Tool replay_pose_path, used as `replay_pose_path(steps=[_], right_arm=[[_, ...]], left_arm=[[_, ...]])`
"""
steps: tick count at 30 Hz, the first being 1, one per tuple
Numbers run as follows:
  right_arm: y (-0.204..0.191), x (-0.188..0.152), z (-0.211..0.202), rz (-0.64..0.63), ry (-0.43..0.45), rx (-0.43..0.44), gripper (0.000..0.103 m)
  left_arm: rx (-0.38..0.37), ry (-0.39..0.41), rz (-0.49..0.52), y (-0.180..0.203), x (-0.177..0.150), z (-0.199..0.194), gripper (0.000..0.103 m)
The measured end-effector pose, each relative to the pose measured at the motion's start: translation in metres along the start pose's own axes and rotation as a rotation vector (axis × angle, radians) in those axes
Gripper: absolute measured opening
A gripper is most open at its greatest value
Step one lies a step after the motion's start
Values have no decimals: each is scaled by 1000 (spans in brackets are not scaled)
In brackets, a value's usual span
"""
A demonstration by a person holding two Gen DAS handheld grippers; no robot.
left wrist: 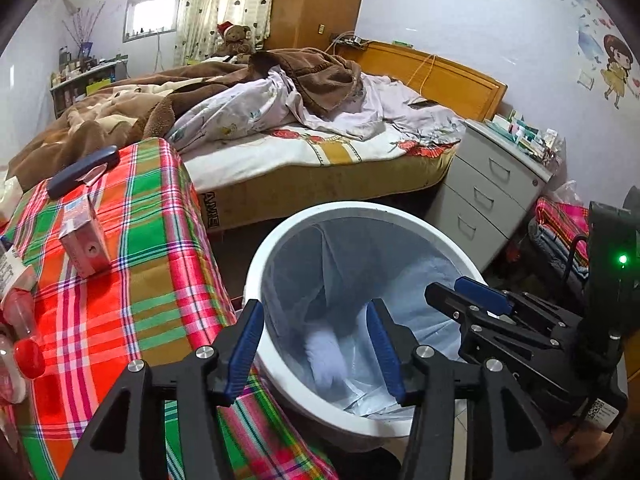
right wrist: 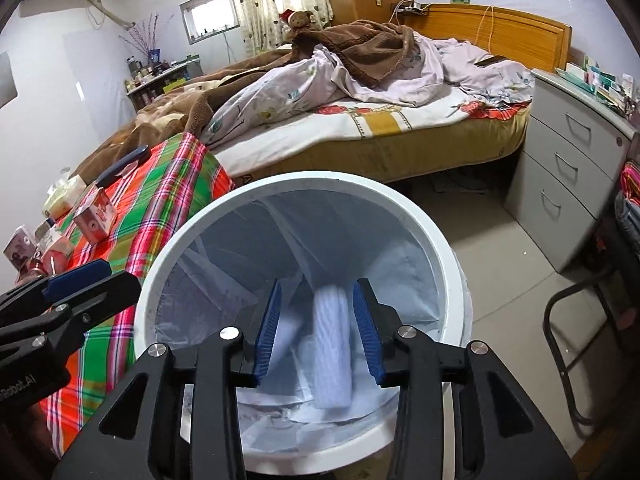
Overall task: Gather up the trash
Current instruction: 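Open both grippers to drop the foam sleeves into the bin, then move both open grippers back over the trash on the bed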
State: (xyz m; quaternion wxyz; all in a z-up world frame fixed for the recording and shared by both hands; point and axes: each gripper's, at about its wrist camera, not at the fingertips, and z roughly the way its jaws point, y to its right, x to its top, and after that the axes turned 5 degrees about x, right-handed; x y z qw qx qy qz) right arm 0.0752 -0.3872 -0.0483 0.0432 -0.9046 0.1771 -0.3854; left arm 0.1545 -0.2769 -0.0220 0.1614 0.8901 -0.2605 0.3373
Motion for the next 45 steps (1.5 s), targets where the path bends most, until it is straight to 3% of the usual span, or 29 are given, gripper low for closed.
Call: replay_pose_path(steps=[16, 20, 24, 39, 45], right_arm=[[-51, 1, -34, -66, 99, 81, 39], [-70, -2, -38, -98, 114, 130, 39], [-94, -6, -38, -145, 118, 189, 48], [-190, -19, -24, -339, 79, 392, 50], [-221, -22, -11, -406, 37, 452, 57]], left_arm=[[102, 93, -67, -46, -24, -72, 54], [142, 125, -96, -65, -36, -95, 61], [195, 146, -135, -92, -49, -117, 61], [399, 163, -311, -219, -106, -177, 64], [436, 151, -351, -261, -119, -186, 66]])
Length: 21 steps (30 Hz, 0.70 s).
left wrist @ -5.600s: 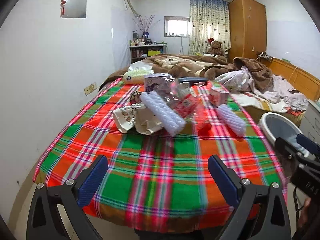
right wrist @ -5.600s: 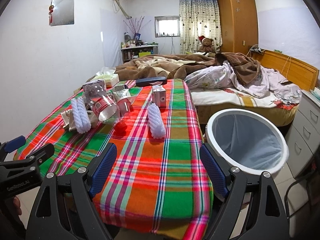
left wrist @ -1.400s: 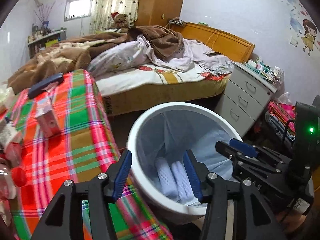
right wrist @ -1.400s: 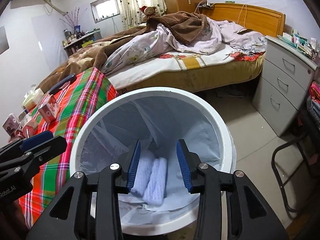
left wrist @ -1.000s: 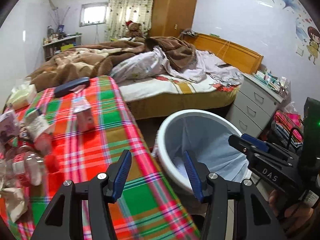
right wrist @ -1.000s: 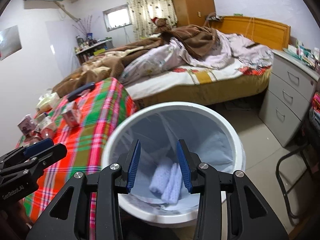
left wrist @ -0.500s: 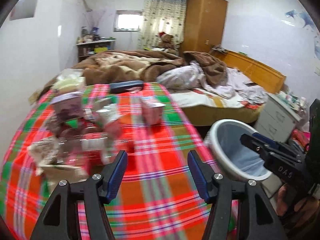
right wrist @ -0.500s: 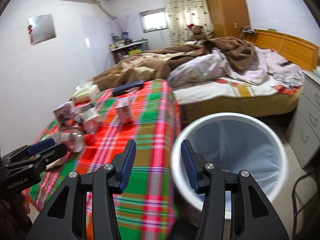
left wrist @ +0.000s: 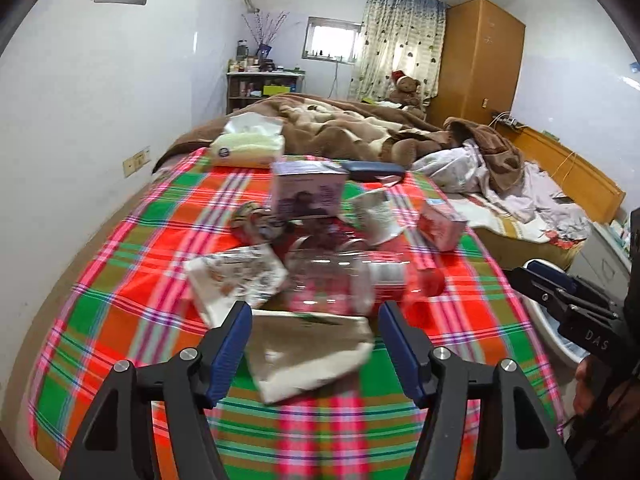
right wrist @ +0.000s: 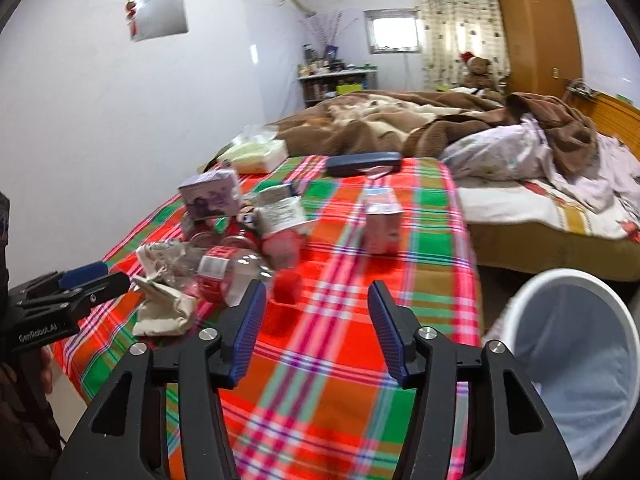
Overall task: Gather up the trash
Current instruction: 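Move both open grippers back over the trash on the bed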
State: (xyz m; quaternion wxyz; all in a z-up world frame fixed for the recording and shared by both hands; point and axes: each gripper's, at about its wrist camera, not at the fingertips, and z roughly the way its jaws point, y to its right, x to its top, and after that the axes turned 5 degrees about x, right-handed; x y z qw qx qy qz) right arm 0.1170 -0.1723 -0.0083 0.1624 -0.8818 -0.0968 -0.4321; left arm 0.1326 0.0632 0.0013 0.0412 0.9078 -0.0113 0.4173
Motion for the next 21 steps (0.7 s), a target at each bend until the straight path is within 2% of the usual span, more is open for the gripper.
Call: replay_pose_path(steps=[7, 10, 12, 14, 17, 21], right_arm=[[-12, 12, 27, -25, -50, 68, 60], [-22, 17, 39, -102, -68, 81, 62], [-24, 16, 44, -127, -82, 90, 62], [-21, 17, 50, -109, -108, 121, 62], [-22, 26, 50, -103, -82, 176, 62], [-26, 30, 67, -124, -130, 181, 63]], left_arm=[[-7, -31, 11, -21, 5, 22, 66], [-37, -58, 60, -21, 6, 36, 68], [-20, -77, 80, -19, 3, 45, 68], [-51, -103, 91, -20, 1, 54, 68], [-51, -130, 119, -18, -3, 65, 68], [-96, -170, 139, -14, -9, 75, 68]])
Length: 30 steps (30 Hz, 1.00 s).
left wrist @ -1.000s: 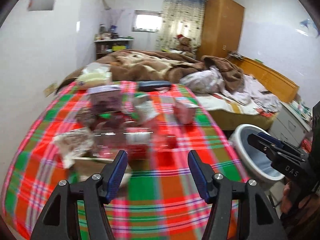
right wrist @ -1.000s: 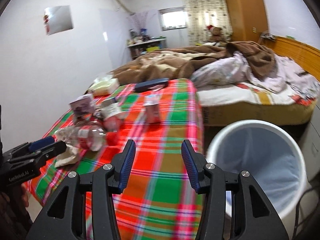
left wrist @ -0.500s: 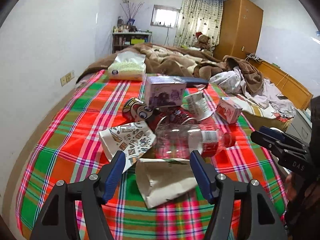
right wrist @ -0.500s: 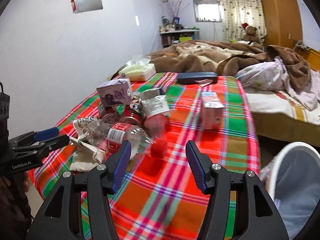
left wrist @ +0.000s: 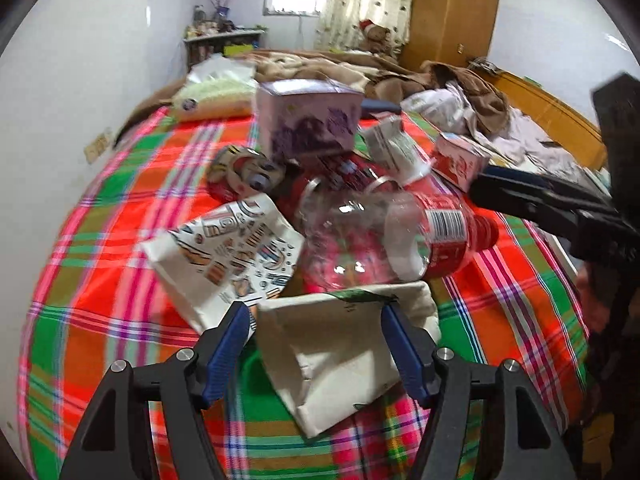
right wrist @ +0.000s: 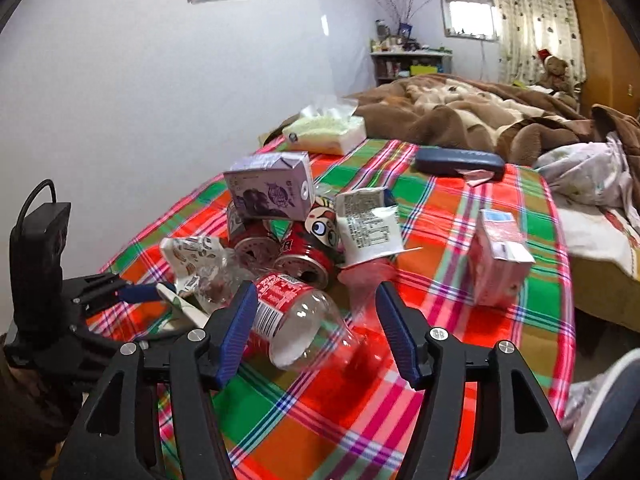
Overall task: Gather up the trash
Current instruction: 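Move both open grippers back over the trash on the bed, then grasp the beige paper bag with the left gripper while the right grasps the clear red-label bottle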
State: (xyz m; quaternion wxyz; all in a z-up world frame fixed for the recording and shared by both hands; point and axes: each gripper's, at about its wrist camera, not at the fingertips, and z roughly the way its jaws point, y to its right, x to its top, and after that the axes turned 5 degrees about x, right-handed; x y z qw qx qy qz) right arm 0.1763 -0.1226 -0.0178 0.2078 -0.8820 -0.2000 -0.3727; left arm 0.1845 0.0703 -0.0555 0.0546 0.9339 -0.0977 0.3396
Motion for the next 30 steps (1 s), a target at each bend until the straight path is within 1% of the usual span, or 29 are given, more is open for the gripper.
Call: replay_pose_path(steps=[3, 7, 8, 9, 11, 12, 15, 17, 19, 20, 23, 25, 28, 30], right_arm=[[-4, -2, 5, -29, -24, 9, 63], [-7, -1, 6, -51, -41, 90, 63], [-8, -1, 8, -55, -54, 104, 63], [-8, -1, 10, -58, -65, 111, 63], [-11, -3, 12, -79, -95, 116, 63], [-12, -5, 12, -93, -113, 112, 63], [-14, -9, 13, -113, -154, 88, 63], [-15, -13, 11, -118, -166, 57, 63], [-15, -18, 7, -117, -174, 45, 59], [-16, -20, 5, -110, -173, 41, 55], [-15, -28, -3, -90, -173, 14, 50], [-14, -35, -10, -66, -171, -12, 49], [-10, -41, -22, -14, -180, -42, 49], [-5, -45, -30, 12, -181, -37, 49]], left_arm=[[3, -3, 12, 2, 0, 5, 68], [-45, -15, -7, -3, -1, 5, 68], [-64, -16, -20, -5, -2, 4, 63], [-81, -25, -29, -6, -6, 4, 54], [-76, -27, -19, -4, -12, 1, 51], [-72, -29, -19, -4, -16, -1, 46], [-77, -23, -45, -7, -24, -10, 43], [-66, -21, -59, -9, -28, -14, 43], [-49, -17, -92, -12, -33, -19, 42], [-33, -15, -103, -12, -35, -21, 42], [24, -3, -141, -15, -38, -28, 42], [15, 15, -175, -15, -41, -34, 42], [42, 32, -167, -12, -43, -39, 42], [40, 33, -148, -9, -43, -39, 43]])
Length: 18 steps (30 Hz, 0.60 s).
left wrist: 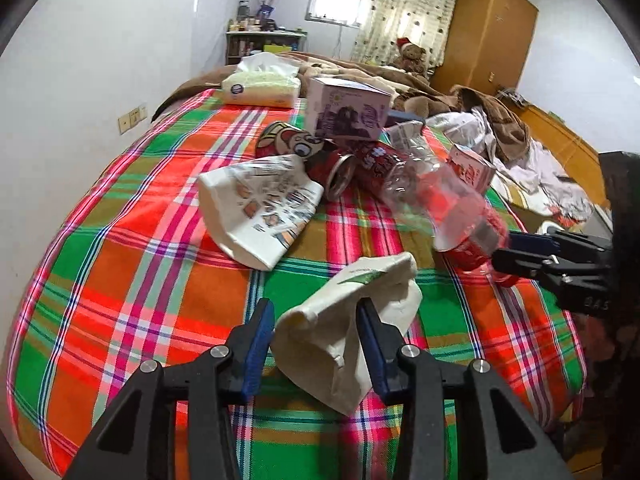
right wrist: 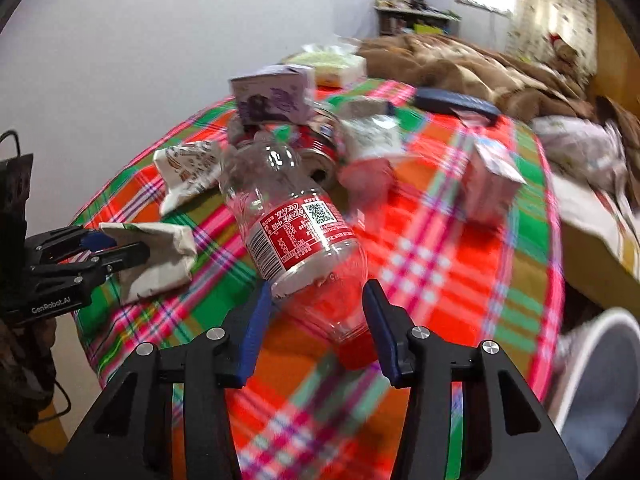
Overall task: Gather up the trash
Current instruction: 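Grasp the beige paper bag with the left gripper while the right grasps the clear red-label bottle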
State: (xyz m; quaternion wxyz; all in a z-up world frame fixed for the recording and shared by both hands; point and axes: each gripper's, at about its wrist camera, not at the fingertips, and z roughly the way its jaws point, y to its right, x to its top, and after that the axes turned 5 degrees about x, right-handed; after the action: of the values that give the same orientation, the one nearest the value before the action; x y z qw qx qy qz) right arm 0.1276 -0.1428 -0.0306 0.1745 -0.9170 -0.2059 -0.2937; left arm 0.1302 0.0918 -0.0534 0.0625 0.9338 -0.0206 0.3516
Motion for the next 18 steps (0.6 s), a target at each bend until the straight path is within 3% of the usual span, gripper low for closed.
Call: replay_pose_path(steps=[1, 3, 4, 7, 9, 10, 14, 18], right_arm=[[3, -4, -5, 17, -18, 4, 49], [6, -6, -8, 37, -35, -10, 49], [6, -8, -11, 35, -48, -19, 49], [1, -8, -17, -17, -45, -51, 51], [-2, -4, -22, -63, -13, -33, 67], [-4, -1, -23, -87, 4, -37, 70], [-7, 16, -14, -157, 34, -14, 72], [-6, 23, 11, -151, -22, -9, 72]], left_arm=[[6, 3, 4, 0, 1, 1, 44], [25, 24, 45, 5, 2, -1, 62], [21, 33, 59, 7, 2, -2, 66], [10, 42, 88, 8, 7, -4, 67], [31, 52, 117, 7, 12, -4, 69], [28, 55, 131, 6, 14, -5, 70], [-42, 33, 192, 8, 24, 3, 73], [-48, -17, 233, 15, 24, 20, 73]])
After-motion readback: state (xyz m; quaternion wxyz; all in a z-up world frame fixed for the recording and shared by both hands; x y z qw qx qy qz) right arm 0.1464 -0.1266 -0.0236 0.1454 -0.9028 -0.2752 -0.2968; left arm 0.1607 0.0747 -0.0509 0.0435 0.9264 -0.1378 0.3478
